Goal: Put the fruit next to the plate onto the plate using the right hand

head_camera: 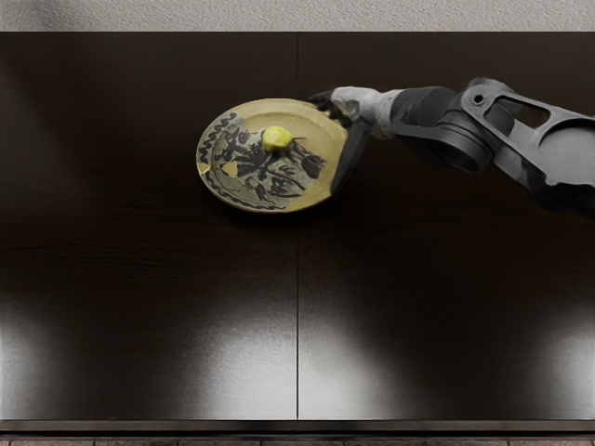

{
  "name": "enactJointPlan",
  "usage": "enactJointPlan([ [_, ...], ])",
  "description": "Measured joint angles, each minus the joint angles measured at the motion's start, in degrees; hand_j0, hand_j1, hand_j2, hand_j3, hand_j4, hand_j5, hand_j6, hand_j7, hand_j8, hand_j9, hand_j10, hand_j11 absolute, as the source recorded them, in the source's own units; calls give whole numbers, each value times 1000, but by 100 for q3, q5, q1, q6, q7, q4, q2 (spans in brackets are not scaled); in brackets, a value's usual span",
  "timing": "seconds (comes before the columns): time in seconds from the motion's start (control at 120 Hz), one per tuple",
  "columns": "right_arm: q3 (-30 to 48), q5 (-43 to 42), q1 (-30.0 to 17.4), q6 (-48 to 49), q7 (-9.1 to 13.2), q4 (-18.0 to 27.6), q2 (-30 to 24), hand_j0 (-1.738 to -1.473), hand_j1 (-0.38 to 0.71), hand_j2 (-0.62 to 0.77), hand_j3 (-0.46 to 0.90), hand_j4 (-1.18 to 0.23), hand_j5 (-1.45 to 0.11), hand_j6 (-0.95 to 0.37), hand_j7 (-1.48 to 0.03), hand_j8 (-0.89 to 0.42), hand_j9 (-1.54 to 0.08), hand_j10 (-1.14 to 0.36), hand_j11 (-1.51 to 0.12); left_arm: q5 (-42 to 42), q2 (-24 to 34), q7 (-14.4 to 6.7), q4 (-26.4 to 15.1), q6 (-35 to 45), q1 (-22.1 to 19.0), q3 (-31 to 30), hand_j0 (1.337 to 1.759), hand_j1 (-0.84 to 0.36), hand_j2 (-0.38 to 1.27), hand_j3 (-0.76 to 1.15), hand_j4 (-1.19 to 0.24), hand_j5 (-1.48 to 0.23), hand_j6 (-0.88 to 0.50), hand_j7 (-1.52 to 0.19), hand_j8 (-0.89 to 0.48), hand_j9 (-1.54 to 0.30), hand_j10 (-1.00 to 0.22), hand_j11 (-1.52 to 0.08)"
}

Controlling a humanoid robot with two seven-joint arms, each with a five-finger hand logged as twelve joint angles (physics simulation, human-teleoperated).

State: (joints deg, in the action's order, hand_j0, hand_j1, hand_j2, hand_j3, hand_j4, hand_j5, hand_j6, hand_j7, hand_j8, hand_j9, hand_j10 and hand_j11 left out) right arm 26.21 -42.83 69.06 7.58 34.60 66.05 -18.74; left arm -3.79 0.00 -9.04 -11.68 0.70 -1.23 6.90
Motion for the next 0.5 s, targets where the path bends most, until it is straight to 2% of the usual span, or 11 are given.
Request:
enactJointPlan([
  [0.142,1287,780,-651,1650,-135,37,-813,-1658,-327,-2,0,-21,-25,-21,-25,-20,-25,-21,-25,-25,0,-12,-1,0,-24,-3,1658,349,0,0,0,0,0,0,0,0,0,0],
  [0.208,1717,1184,-958,2166,-157,30,-1131,-1658,-328,-2,0,-19,-24,-19,-23,-19,-23,-19,-24,-38,0,-19,-4,-2,-156,-4,1658,349,0,0,0,0,0,0,0,0,0,0],
  [0.342,2100,1981,-1431,2582,-182,-67,-1616,-1658,-330,-2,0,-17,-21,-17,-21,-17,-21,-17,-21,-26,0,-25,-11,-1,-203,-4,1658,349,0,0,0,0,0,0,0,0,0,0],
  [0.5,2215,2428,-1718,2708,-197,-163,-1836,-1658,-332,-2,0,-16,-20,-16,-20,-15,-20,-15,-20,2,0,-27,-10,0,-203,-4,1658,349,0,0,0,0,0,0,0,0,0,0],
])
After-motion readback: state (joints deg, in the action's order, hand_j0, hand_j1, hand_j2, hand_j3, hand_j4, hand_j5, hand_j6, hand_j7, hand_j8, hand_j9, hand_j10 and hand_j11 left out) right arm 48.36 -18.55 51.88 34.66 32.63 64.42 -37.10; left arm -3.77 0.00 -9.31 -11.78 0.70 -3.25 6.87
